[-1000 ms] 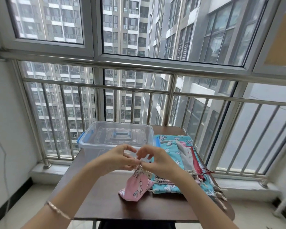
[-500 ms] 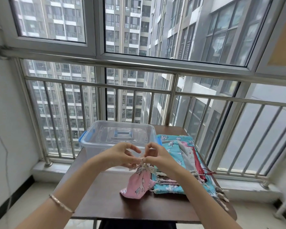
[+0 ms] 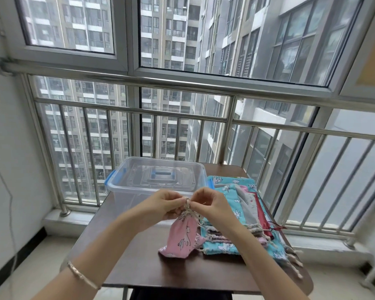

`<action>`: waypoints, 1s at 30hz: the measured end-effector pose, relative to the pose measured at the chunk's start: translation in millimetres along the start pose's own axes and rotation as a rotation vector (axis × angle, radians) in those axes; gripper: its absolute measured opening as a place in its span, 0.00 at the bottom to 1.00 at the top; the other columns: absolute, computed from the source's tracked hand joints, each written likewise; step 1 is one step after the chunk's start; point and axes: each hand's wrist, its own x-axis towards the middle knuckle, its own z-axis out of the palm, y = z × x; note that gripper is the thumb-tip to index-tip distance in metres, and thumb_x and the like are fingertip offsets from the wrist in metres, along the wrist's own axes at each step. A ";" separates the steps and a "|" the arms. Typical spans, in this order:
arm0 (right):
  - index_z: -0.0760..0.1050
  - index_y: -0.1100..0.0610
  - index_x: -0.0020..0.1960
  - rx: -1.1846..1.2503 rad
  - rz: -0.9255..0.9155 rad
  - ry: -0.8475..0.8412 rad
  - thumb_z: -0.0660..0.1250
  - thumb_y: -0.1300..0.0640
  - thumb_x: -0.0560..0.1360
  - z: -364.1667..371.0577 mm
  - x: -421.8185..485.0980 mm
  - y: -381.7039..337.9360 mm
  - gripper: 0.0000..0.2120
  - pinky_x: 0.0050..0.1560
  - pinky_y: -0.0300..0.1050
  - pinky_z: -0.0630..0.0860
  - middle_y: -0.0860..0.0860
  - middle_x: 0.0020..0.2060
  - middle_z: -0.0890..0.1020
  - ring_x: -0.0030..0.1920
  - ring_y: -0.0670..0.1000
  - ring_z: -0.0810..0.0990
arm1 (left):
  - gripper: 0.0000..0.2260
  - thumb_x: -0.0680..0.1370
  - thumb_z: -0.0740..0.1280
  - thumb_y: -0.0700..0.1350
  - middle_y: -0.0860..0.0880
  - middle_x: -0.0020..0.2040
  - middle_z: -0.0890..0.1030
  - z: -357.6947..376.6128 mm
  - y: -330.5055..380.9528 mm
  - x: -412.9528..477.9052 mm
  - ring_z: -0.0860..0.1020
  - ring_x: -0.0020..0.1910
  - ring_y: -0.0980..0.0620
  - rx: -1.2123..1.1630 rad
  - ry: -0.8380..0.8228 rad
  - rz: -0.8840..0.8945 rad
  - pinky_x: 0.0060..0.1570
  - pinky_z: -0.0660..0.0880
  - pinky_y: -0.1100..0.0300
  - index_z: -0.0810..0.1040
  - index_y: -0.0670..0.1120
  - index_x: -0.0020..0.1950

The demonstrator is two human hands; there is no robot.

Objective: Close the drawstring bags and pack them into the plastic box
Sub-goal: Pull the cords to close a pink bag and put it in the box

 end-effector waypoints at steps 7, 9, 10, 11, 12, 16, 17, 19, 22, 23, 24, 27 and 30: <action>0.84 0.60 0.40 -0.078 -0.035 0.057 0.77 0.55 0.69 -2.7 -1.5 0.9 0.08 0.37 0.43 0.76 0.53 0.34 0.83 0.33 0.48 0.79 | 0.14 0.69 0.72 0.50 0.48 0.38 0.82 5.9 2.2 0.4 0.79 0.39 0.55 0.013 0.060 -0.031 0.48 0.77 0.60 0.83 0.41 0.49; 0.83 0.60 0.41 -0.088 -0.032 0.045 0.76 0.57 0.70 -6.4 -1.3 2.0 0.07 0.37 0.44 0.76 0.55 0.34 0.83 0.33 0.48 0.79 | 0.12 0.68 0.73 0.49 0.47 0.39 0.81 4.7 2.4 -0.4 0.78 0.39 0.54 0.020 0.073 -0.030 0.48 0.77 0.61 0.84 0.43 0.45; 0.83 0.61 0.41 -0.094 -0.021 0.033 0.75 0.59 0.70 -8.9 -0.7 3.0 0.06 0.37 0.43 0.75 0.55 0.33 0.82 0.33 0.48 0.78 | 0.10 0.69 0.74 0.48 0.47 0.38 0.81 3.3 1.6 -0.8 0.77 0.38 0.55 0.026 0.077 -0.031 0.46 0.77 0.62 0.84 0.43 0.45; 0.82 0.62 0.41 -0.108 -0.006 0.013 0.75 0.60 0.71 -11.4 -0.4 3.7 0.05 0.36 0.43 0.74 0.54 0.32 0.82 0.33 0.47 0.77 | 0.08 0.70 0.74 0.46 0.48 0.37 0.81 2.3 1.2 -1.8 0.76 0.36 0.56 0.043 0.075 -0.029 0.43 0.77 0.64 0.85 0.43 0.45; 0.81 0.62 0.41 -0.128 0.011 -0.014 0.74 0.60 0.71 -13.4 -0.6 4.6 0.05 0.36 0.42 0.73 0.53 0.32 0.81 0.33 0.47 0.77 | 0.07 0.72 0.73 0.45 0.49 0.36 0.81 1.2 1.3 -3.5 0.76 0.35 0.57 0.075 0.071 -0.025 0.41 0.76 0.65 0.85 0.43 0.46; 0.80 0.58 0.38 -0.230 0.036 -0.043 0.71 0.64 0.72 -27.4 -3.7 11.5 0.05 0.34 0.39 0.72 0.48 0.30 0.79 0.30 0.43 0.74 | 0.06 0.75 0.70 0.37 0.51 0.31 0.79 -15.4 -1.0 -13.3 0.75 0.32 0.57 0.203 0.111 -0.006 0.37 0.75 0.67 0.83 0.40 0.51; 0.79 0.56 0.37 -0.248 0.038 -0.019 0.70 0.64 0.72 -35.3 -3.5 13.9 0.06 0.35 0.39 0.72 0.48 0.30 0.79 0.30 0.43 0.74 | 0.06 0.75 0.70 0.36 0.50 0.32 0.79 -22.1 -2.2 -15.7 0.75 0.31 0.57 0.210 0.147 -0.011 0.37 0.76 0.67 0.83 0.41 0.50; 0.80 0.56 0.38 -0.247 0.047 -0.018 0.71 0.63 0.73 -49.0 -3.5 15.9 0.06 0.36 0.40 0.73 0.49 0.31 0.80 0.32 0.44 0.76 | 0.06 0.75 0.69 0.35 0.49 0.33 0.79 -31.5 -6.2 -19.6 0.76 0.31 0.58 0.205 0.196 -0.024 0.37 0.76 0.67 0.83 0.40 0.50; 0.81 0.57 0.40 -0.224 0.060 -0.069 0.72 0.62 0.73 -49.4 -3.0 15.0 0.03 0.38 0.38 0.75 0.50 0.33 0.82 0.34 0.44 0.78 | 0.06 0.76 0.68 0.37 0.49 0.34 0.79 -21.1 -9.1 -17.8 0.76 0.32 0.57 0.238 0.173 -0.034 0.38 0.76 0.67 0.82 0.40 0.51; 0.81 0.58 0.41 -0.224 0.056 -0.079 0.73 0.61 0.73 -45.6 -2.9 14.0 0.03 0.39 0.38 0.76 0.51 0.34 0.82 0.34 0.44 0.79 | 0.06 0.77 0.68 0.38 0.49 0.35 0.80 -13.9 -9.2 -14.9 0.76 0.32 0.58 0.262 0.159 -0.031 0.38 0.76 0.67 0.82 0.41 0.52; 0.81 0.58 0.41 -0.225 0.052 -0.086 0.73 0.61 0.72 -41.5 -3.1 12.9 0.03 0.39 0.37 0.76 0.51 0.34 0.82 0.35 0.44 0.79 | 0.07 0.77 0.68 0.39 0.50 0.36 0.81 -6.5 -8.5 -11.9 0.77 0.34 0.59 0.287 0.145 -0.028 0.38 0.76 0.68 0.83 0.42 0.53; 0.81 0.58 0.41 -0.238 0.050 -0.087 0.73 0.60 0.72 -34.9 -4.0 12.4 0.02 0.39 0.39 0.76 0.52 0.35 0.83 0.35 0.45 0.79 | 0.07 0.76 0.70 0.43 0.49 0.41 0.83 8.3 -6.5 -3.8 0.80 0.37 0.60 0.296 0.116 -0.027 0.37 0.75 0.68 0.83 0.44 0.52; 0.80 0.56 0.41 -0.233 0.050 -0.092 0.73 0.59 0.72 -33.5 -6.1 12.6 0.03 0.38 0.38 0.75 0.50 0.34 0.82 0.35 0.45 0.79 | 0.07 0.74 0.72 0.44 0.47 0.44 0.85 15.2 -3.8 -1.6 0.81 0.39 0.58 0.258 0.109 -0.037 0.38 0.75 0.67 0.83 0.44 0.51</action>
